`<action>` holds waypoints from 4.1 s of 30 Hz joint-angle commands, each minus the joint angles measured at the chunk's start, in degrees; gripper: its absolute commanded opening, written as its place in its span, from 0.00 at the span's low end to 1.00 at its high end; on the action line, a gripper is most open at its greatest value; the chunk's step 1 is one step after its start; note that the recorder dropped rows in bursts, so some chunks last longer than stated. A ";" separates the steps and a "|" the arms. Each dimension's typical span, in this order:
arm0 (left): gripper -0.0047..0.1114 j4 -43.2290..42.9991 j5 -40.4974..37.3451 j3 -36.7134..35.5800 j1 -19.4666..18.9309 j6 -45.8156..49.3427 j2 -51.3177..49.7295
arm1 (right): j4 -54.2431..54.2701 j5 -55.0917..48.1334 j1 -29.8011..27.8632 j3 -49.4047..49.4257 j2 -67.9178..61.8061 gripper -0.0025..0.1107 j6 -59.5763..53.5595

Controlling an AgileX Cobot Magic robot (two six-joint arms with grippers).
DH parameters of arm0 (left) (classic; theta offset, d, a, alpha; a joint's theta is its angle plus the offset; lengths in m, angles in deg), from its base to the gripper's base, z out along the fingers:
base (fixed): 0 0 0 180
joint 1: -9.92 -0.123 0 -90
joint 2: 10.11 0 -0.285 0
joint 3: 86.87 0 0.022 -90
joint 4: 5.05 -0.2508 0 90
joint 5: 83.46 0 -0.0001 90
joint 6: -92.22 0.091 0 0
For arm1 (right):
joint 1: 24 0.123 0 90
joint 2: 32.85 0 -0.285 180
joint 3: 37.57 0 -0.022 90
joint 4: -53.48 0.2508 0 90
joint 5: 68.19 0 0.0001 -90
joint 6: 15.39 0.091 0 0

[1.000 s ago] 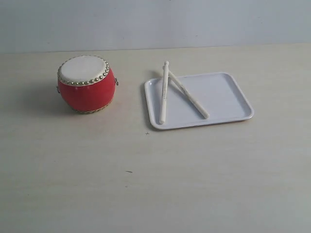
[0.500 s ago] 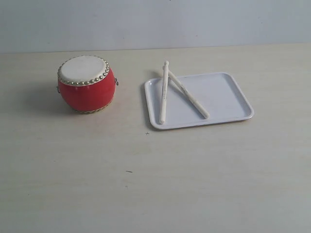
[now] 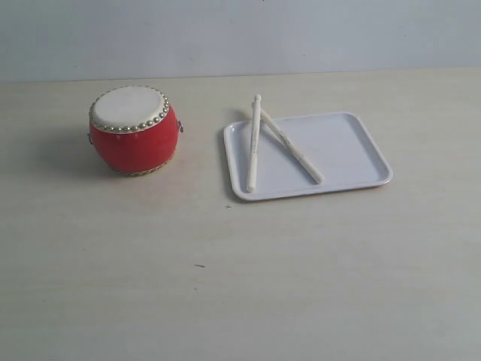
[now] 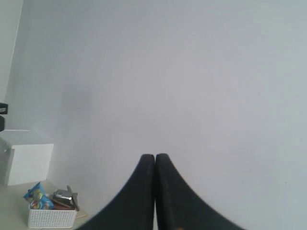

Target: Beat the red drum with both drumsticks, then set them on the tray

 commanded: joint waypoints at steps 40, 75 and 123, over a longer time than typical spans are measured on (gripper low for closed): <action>0.04 23.15 -1.17 -49.62 -56.24 12.06 41.40 | 11.85 34.46 0.02 68.67 39.88 0.02 -3.93; 0.04 59.42 17.73 -88.54 -56.24 37.29 41.40 | 13.27 56.34 0.02 103.01 39.88 0.02 -3.43; 0.04 52.22 17.94 -91.90 -56.24 41.36 41.40 | 13.42 49.90 0.02 103.80 39.88 0.02 -5.86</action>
